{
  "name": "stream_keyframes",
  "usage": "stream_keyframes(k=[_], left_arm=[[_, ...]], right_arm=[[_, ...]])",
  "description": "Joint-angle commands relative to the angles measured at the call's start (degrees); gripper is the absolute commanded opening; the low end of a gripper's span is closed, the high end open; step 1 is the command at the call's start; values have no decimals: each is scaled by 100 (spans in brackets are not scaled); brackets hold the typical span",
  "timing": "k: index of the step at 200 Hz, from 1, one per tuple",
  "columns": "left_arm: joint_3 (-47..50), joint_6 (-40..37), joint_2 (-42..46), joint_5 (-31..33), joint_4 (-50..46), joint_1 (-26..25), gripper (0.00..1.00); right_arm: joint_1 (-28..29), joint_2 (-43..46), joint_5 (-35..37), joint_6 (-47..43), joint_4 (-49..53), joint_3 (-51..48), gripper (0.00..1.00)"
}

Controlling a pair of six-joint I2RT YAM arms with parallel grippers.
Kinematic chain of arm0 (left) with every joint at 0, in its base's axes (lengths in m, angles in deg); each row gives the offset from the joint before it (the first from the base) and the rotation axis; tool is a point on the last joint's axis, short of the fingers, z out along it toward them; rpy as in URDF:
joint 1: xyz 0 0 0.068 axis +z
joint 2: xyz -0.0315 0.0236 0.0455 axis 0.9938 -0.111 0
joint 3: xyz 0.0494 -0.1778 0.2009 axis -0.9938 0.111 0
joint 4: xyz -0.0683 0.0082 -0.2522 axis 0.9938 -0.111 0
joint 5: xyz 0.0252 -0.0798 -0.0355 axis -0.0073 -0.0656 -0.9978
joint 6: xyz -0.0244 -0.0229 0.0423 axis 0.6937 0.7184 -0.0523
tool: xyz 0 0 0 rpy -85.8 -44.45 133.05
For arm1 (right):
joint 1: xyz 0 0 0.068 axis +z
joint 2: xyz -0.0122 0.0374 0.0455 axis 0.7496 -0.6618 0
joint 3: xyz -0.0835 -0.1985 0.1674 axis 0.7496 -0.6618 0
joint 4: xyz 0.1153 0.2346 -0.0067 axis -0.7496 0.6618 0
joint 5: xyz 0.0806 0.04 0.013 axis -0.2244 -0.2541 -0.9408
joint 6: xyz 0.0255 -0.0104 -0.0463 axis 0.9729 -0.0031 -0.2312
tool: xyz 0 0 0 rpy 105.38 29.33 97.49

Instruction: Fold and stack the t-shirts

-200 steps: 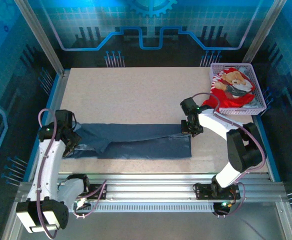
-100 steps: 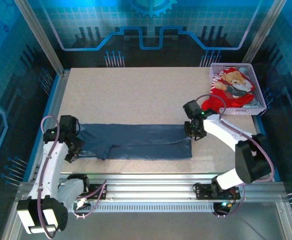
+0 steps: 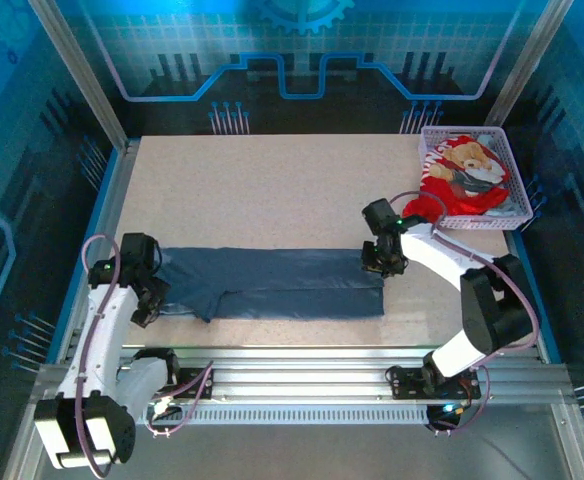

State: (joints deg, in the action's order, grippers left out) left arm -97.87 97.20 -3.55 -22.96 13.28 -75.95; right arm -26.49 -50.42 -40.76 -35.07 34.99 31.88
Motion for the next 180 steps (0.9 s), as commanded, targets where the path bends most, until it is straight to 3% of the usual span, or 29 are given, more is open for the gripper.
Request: stream_keyframes(k=[1,6,26,34,65,96,124,153,180], left_arm=[[102,111,-36,51,90,-30,0],[97,108,-69,43,115,-34,2],[-122,59,-177,28,78,-29,43],[-339,-16,-206,86,13,-30,49],[-1213,-424,-634,255,207,74,47],[-1411,-624,-1866,-948,1496,685,34],[-1903,-727,-3234,-1347,2076,832,27],[-2381,-992,-4361,-1306,2159,964,26],[-2961,-1241,-5354,-1728,2137,982,25]], right_arm=[[-31,-219,-406,276,-93,227,30],[-26,-253,-423,296,-111,230,29],[-5,-266,-399,319,-109,290,28],[10,-219,-372,301,-112,312,28],[99,-241,-522,162,-267,409,27],[148,-694,-799,141,-580,518,25],[109,-1238,-847,149,-554,786,25],[-12,-1984,-690,206,77,1430,25],[-284,-2565,-521,211,674,2013,25]])
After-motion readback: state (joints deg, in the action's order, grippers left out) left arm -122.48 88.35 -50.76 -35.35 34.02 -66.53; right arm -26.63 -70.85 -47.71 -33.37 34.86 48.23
